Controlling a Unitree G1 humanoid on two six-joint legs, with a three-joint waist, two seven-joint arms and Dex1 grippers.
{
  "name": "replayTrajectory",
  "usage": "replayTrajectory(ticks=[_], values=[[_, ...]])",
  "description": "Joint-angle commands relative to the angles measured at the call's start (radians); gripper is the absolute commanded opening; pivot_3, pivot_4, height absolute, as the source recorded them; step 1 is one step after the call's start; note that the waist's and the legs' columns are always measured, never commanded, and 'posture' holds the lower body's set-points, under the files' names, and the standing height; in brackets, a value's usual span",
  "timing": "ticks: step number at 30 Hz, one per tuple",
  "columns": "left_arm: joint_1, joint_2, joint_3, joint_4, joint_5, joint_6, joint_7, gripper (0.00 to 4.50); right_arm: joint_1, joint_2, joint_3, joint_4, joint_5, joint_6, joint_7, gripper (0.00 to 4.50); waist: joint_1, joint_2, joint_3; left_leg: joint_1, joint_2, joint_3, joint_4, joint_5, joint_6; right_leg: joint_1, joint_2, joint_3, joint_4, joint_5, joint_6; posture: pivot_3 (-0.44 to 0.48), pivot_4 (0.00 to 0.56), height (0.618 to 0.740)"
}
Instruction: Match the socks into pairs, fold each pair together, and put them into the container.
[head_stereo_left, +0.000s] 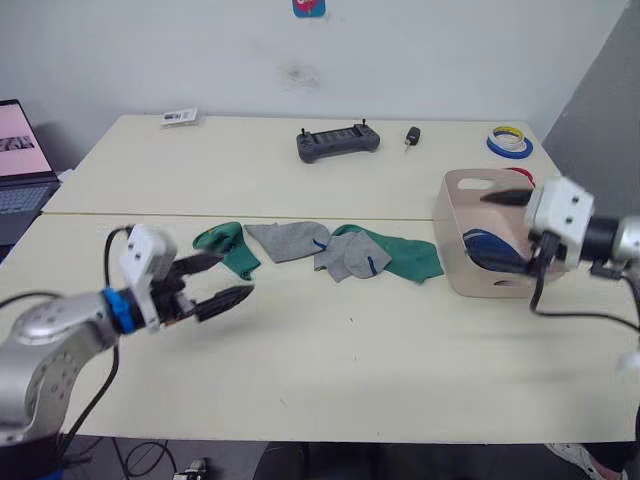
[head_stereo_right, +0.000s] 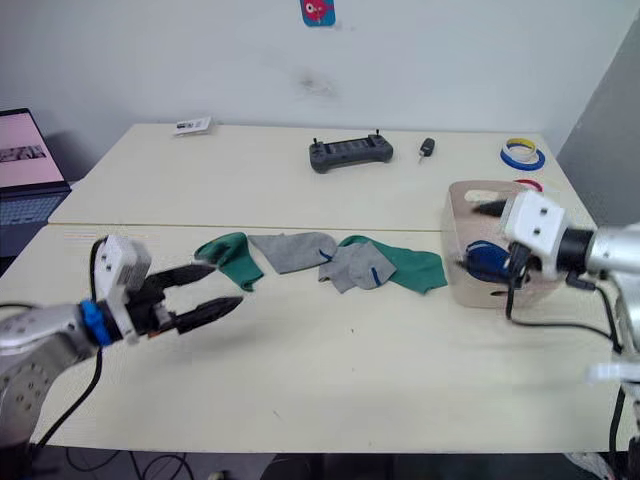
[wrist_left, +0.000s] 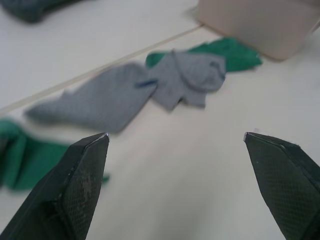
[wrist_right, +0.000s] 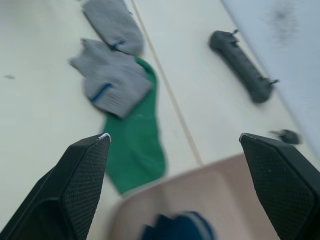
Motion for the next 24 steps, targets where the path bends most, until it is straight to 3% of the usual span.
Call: replayTrajectory(ticks=[1, 7, 13, 19, 24], values=[[0.081, -0.034, 0.06, -0.008, 0.025, -0.091, 0.008, 4.5, 0.072, 0.015, -0.022, -0.147, 0.03, 0.033, -0.065, 4.45, 0.001, -0.001, 0.0, 0.0, 0.0, -0.001, 0.0, 0.0, 0.0, 0.0, 0.0, -0.001, 0.0, 0.0, 0.0, 0.0, 0.15, 0.74], [0.147, -0.044, 0.058, -0.029, 0.017, -0.124, 0.007, 4.5, 0.195, 0.012, 0.023, -0.219, 0.005, 0.026, -0.108, 4.45, 0.001, -0.001, -0.001, 0.001, 0.0, 0.0, 0.0, 0.0, 0.0, 0.001, 0.0, -0.001, -0.001, 0.0, 0.0, 0.0, 0.15, 0.74], [0.144, -0.027, 0.041, -0.071, -0.001, -0.124, -0.003, 4.5, 0.228, 0.015, 0.083, -0.242, -0.026, 0.0, -0.13, 4.45, 0.0, -0.001, -0.001, 0.001, 0.0, -0.001, -0.001, 0.0, 0.0, 0.001, 0.001, -0.001, 0.0, 0.0, 0.0, 0.0, 0.15, 0.74], [0.106, 0.023, -0.02, -0.159, -0.017, -0.143, -0.073, 4.5, 0.228, 0.015, 0.225, -0.153, -0.272, -0.186, -0.229, 4.45, 0.0, -0.001, -0.001, 0.001, 0.0, 0.0, -0.001, 0.0, 0.0, 0.001, 0.001, 0.0, -0.001, 0.0, 0.0, 0.0, 0.15, 0.74], [-0.003, 0.098, -0.1, -0.211, -0.048, -0.135, -0.143, 4.5, 0.104, 0.025, 0.368, -0.008, -0.505, -0.308, -0.302, 4.45, 0.0, -0.002, -0.001, 0.001, 0.0, 0.0, 0.0, 0.0, 0.0, 0.001, 0.002, 0.0, 0.0, 0.0, 0.0, 0.0, 0.15, 0.74]])
